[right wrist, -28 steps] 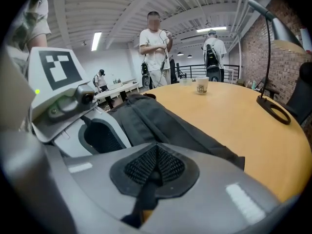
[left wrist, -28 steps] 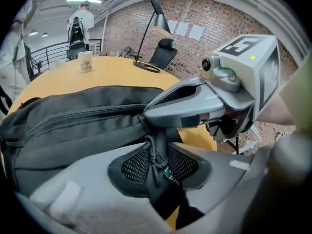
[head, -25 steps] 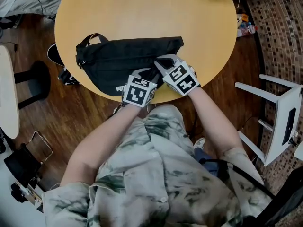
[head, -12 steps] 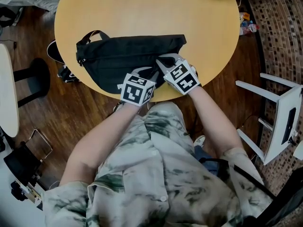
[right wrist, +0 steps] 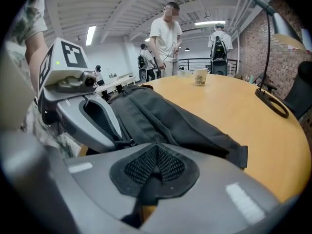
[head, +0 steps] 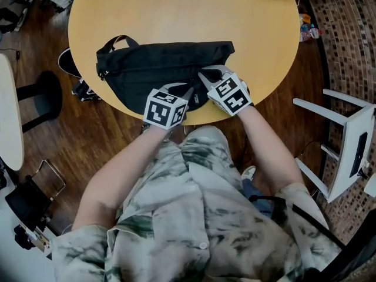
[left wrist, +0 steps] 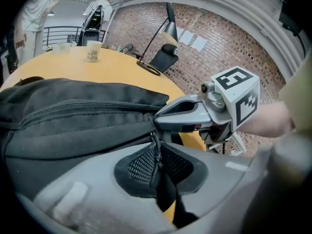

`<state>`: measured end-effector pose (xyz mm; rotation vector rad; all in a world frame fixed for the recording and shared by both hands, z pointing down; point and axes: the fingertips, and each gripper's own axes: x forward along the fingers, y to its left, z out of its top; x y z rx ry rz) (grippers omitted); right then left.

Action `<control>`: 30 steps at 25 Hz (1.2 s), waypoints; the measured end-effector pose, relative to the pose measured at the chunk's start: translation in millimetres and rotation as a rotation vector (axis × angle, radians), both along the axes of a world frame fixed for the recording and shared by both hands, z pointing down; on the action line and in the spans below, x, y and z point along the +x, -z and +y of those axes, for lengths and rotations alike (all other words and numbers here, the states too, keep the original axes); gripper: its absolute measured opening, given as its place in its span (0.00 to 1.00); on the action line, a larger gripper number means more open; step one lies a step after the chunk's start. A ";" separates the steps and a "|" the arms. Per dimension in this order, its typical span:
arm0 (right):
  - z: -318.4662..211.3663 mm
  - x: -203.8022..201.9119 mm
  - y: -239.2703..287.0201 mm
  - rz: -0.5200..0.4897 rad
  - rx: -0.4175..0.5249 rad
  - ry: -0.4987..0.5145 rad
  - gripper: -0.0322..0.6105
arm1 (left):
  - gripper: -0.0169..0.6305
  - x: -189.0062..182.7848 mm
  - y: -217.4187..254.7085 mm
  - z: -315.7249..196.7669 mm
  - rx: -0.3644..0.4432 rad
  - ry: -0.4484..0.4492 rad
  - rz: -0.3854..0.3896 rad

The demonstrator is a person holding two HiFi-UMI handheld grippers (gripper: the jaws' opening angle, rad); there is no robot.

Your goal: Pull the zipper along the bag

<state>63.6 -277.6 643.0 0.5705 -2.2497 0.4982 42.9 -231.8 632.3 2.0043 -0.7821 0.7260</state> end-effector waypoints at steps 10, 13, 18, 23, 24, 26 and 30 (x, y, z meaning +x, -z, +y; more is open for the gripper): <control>0.1 1.2 -11.6 0.054 -0.006 -0.036 0.06 | 0.07 -19.0 3.6 -4.3 0.053 -0.034 -0.031; 0.1 -0.5 -14.3 0.059 -0.009 -0.049 0.06 | 0.07 -26.3 6.1 -5.2 0.065 -0.052 -0.034; -1.4 3.2 -16.9 0.093 -0.020 -0.072 0.06 | 0.07 -42.9 9.1 -7.2 0.073 -0.068 -0.029; 0.1 7.4 -20.7 0.128 -0.042 -0.100 0.06 | 0.07 -57.2 9.1 -5.5 0.079 -0.080 -0.007; 0.4 8.3 -21.3 0.136 -0.043 -0.107 0.06 | 0.07 -59.5 9.4 -4.9 0.080 -0.083 -0.001; 0.3 8.6 -22.0 0.147 -0.046 -0.123 0.06 | 0.07 -63.9 10.9 -4.1 0.084 -0.095 0.008; 0.0 9.8 -22.4 0.179 -0.048 -0.144 0.06 | 0.07 -68.9 14.3 -4.1 0.091 -0.120 0.025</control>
